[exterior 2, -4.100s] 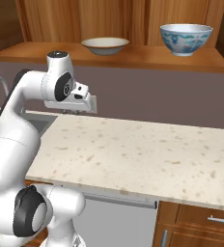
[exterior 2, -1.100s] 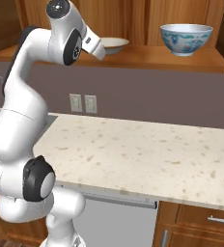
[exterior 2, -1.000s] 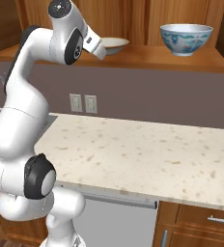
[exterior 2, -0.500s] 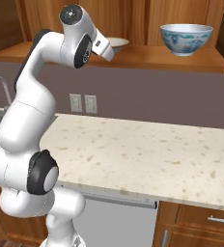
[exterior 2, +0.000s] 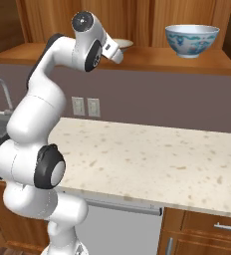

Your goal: Pick up the bowls from the cabinet and place each bowl in front of a stool on the dining counter.

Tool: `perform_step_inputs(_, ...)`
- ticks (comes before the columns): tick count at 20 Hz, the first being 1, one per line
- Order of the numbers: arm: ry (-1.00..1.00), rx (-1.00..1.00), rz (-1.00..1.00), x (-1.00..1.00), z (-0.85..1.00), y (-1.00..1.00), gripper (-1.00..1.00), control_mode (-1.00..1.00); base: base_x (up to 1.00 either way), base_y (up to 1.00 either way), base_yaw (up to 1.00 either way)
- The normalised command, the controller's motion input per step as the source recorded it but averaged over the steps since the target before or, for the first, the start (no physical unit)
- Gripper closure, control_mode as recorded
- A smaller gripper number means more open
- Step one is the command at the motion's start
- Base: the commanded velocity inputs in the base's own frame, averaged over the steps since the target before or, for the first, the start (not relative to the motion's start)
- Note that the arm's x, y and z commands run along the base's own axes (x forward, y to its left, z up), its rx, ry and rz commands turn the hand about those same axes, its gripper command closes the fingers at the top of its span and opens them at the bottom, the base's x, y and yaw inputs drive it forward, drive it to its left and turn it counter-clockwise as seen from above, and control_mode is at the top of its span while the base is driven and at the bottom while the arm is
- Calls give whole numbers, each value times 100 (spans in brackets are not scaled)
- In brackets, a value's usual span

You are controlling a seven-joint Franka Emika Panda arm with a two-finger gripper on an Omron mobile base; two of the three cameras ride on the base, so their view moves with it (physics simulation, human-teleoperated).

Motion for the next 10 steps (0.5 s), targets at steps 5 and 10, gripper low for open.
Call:
perform_step_inputs(5, 0, 0, -2, 48, 0, -1, -100, -100, 0, 0, 0)
perform_step_inputs(10, 0, 0, -3, 45, 0, 0, -100, -100, 0, 0, 0)
